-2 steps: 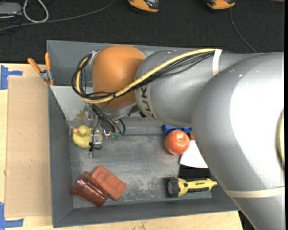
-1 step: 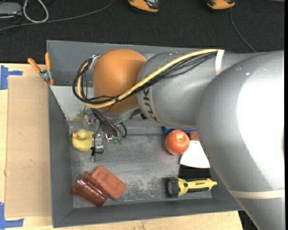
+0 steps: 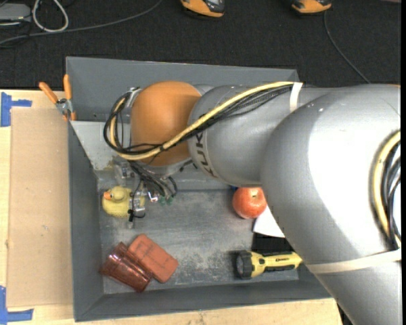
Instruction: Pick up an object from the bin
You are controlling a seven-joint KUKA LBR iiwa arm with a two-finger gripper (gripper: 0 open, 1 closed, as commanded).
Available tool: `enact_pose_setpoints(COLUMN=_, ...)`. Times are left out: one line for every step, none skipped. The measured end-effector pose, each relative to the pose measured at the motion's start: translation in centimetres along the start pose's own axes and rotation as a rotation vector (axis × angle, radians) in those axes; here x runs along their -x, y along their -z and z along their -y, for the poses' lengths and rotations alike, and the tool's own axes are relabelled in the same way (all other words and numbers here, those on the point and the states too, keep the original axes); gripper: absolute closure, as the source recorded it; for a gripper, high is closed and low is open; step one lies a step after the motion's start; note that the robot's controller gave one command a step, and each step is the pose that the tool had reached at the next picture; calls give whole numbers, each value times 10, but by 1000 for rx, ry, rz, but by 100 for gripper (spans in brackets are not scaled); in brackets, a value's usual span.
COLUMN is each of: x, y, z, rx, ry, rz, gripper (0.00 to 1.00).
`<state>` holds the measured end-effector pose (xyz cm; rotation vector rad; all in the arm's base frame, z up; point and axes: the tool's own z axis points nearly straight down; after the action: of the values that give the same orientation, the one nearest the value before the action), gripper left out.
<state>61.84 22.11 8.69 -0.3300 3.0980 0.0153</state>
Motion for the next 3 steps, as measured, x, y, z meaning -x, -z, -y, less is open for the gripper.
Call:
enact_pose_setpoints(x=10, y=38, z=-17, rx=-2, ry=66, rz=-14, gripper=100)
enact_pose_setpoints(x=9, y=37, z=-17, rx=-2, ry=64, rz=-17, gripper=100)
enact_pose_setpoints(x=-19, y=-3, z=-12, rx=-5, ry=32, rz=-15, gripper=100)
